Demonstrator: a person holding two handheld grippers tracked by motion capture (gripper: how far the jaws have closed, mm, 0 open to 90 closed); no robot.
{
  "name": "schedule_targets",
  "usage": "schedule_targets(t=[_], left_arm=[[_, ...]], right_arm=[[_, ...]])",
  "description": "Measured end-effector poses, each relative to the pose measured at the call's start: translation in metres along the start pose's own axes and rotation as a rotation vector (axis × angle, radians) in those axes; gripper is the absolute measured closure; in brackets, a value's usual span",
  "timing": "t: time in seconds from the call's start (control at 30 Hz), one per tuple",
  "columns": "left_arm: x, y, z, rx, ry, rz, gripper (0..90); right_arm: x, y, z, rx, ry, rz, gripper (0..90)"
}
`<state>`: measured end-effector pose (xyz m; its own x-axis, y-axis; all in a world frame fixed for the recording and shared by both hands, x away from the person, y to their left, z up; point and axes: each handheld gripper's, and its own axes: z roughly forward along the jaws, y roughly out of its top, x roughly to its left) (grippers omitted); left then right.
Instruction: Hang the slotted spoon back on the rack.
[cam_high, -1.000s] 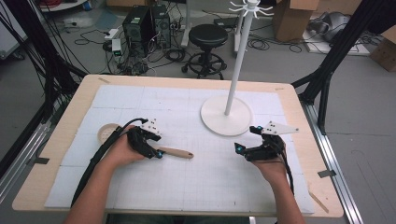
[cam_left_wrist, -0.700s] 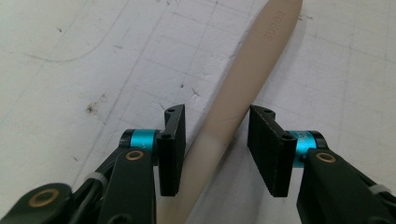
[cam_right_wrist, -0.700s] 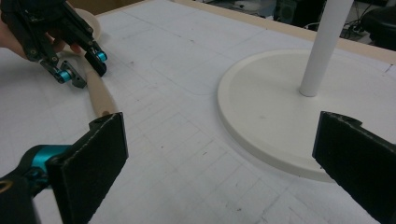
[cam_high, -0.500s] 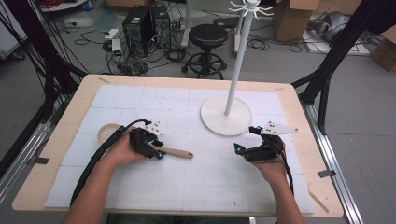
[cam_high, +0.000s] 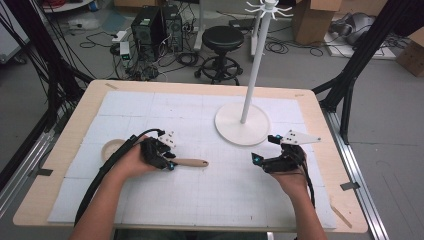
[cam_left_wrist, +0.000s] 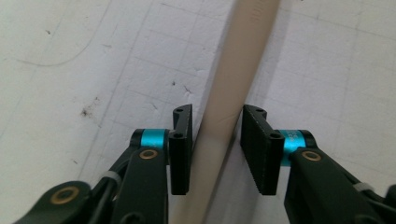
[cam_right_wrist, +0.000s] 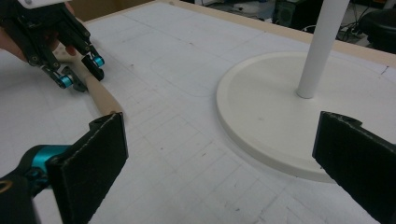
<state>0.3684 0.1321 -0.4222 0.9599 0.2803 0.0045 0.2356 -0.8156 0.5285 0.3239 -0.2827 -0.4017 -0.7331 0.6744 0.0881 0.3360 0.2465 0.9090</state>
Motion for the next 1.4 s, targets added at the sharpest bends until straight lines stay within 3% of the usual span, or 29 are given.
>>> schedule_targets(t=[0.23,0.43,0.7,0.83,1.03,1.17,1.4], left_arm=[[-0.001,0.000,-0.001,0.009,-0.010,0.005,72.0],[0.003,0.001,0.000,0.019,-0.031,-0.030,70.6],[0.001,0.003,0.000,0.031,-0.023,-0.010,71.6],[-0.002,0.005,0.000,0.039,-0.012,0.025,73.0],[-0.004,0.006,-0.002,0.044,0.016,0.028,73.8],[-0.005,0.006,-0.015,-0.002,0.040,0.036,73.8],[-0.004,0.010,-0.050,-0.160,0.064,0.015,73.8]], right_arm=[[0.002,0.000,0.001,0.009,0.004,0.000,2.0],[0.002,0.000,0.001,0.011,0.003,0.003,2.0],[0.002,0.000,0.002,0.013,0.001,-0.003,2.0],[0.002,0.000,0.002,0.018,-0.002,0.003,2.0],[0.001,0.000,0.001,0.012,-0.005,0.006,2.0],[0.000,0.000,0.001,0.011,-0.005,0.006,2.0],[0.001,0.000,0.002,0.017,-0.002,0.006,2.0]])
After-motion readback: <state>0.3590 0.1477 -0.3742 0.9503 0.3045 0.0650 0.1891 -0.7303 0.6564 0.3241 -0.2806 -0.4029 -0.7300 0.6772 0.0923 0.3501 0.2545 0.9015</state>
